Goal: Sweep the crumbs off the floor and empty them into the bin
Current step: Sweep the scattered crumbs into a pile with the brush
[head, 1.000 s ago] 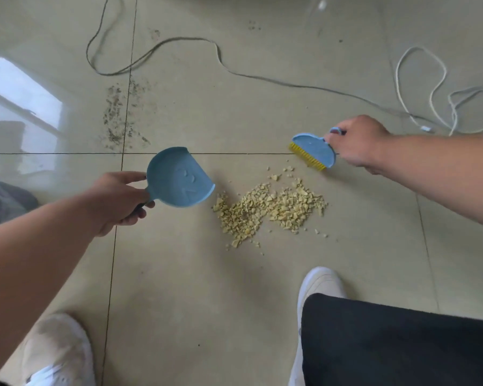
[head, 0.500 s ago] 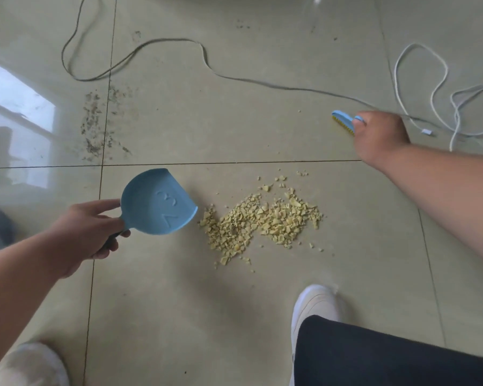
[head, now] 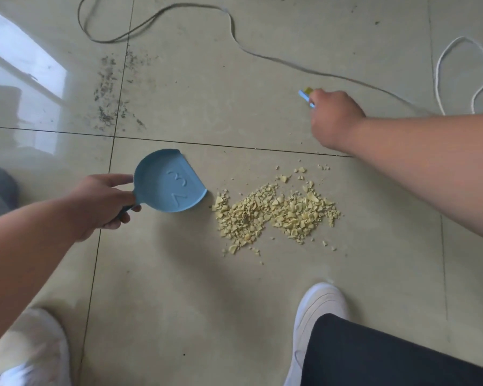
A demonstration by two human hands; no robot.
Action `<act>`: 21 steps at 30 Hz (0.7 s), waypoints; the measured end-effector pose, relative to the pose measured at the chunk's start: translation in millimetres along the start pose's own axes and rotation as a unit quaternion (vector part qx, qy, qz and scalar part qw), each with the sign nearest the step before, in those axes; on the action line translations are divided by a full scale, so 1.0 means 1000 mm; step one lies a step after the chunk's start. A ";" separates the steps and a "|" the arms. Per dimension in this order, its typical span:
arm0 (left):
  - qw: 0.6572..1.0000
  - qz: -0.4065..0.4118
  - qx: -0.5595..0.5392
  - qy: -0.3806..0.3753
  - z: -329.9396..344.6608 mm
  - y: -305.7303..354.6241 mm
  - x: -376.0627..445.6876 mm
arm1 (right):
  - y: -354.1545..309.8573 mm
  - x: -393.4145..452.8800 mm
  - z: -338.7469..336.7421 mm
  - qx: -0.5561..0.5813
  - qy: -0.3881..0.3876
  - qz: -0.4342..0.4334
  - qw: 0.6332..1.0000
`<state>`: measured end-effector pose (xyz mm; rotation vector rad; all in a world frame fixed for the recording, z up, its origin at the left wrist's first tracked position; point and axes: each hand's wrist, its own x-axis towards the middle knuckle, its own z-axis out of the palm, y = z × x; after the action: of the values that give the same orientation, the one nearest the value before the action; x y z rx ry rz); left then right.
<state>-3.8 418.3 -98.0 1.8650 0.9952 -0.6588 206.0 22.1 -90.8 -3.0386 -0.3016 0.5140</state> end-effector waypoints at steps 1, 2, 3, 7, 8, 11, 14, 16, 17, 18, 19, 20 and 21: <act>1.000 -0.003 0.002 0.001 -0.002 -0.004 -0.001 | -0.011 -0.011 0.006 -0.012 -0.007 -0.041 0.999; 1.000 -0.006 0.005 0.000 -0.003 -0.008 -0.002 | -0.021 -0.022 0.012 -0.025 -0.011 -0.074 0.997; 1.000 -0.006 0.014 -0.002 -0.004 -0.012 -0.004 | -0.028 -0.034 0.018 -0.036 -0.014 -0.100 0.994; 0.998 0.000 0.056 -0.022 -0.003 -0.039 -0.021 | -0.053 -0.089 0.034 -0.061 -0.061 -0.186 0.979; 0.998 0.002 0.059 -0.027 -0.002 -0.047 -0.026 | -0.056 -0.102 0.036 -0.064 -0.071 -0.197 0.976; 0.998 0.008 0.052 -0.037 0.004 -0.065 -0.041 | -0.064 -0.133 0.038 -0.051 -0.089 -0.219 0.970; 0.998 0.013 0.042 -0.051 0.013 -0.079 -0.052 | -0.064 -0.149 0.031 -0.025 -0.098 -0.218 0.971; 0.998 0.016 0.041 -0.053 0.017 -0.085 -0.056 | -0.055 -0.150 0.017 -0.014 -0.081 -0.211 0.974; 0.998 0.016 0.038 -0.052 0.019 -0.087 -0.058 | -0.047 -0.149 0.008 -0.015 -0.069 -0.201 0.977; 0.998 0.016 0.034 -0.051 0.020 -0.088 -0.060 | -0.037 -0.145 0.000 -0.014 -0.053 -0.180 0.982; 0.998 0.014 0.029 -0.051 0.021 -0.088 -0.061 | -0.025 -0.138 -0.006 -0.007 -0.033 -0.148 0.988; 0.998 0.013 0.026 -0.050 0.022 -0.087 -0.061 | -0.012 -0.130 -0.012 0.014 -0.009 -0.102 0.995; 0.998 0.012 0.024 -0.050 0.023 -0.086 -0.060 | 0.002 -0.120 -0.016 0.044 0.015 -0.043 0.998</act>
<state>-109.6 399.6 -103.0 1.8646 0.8979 -0.7600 100.0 -3.8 -37.4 -2.9301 -0.3957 0.4636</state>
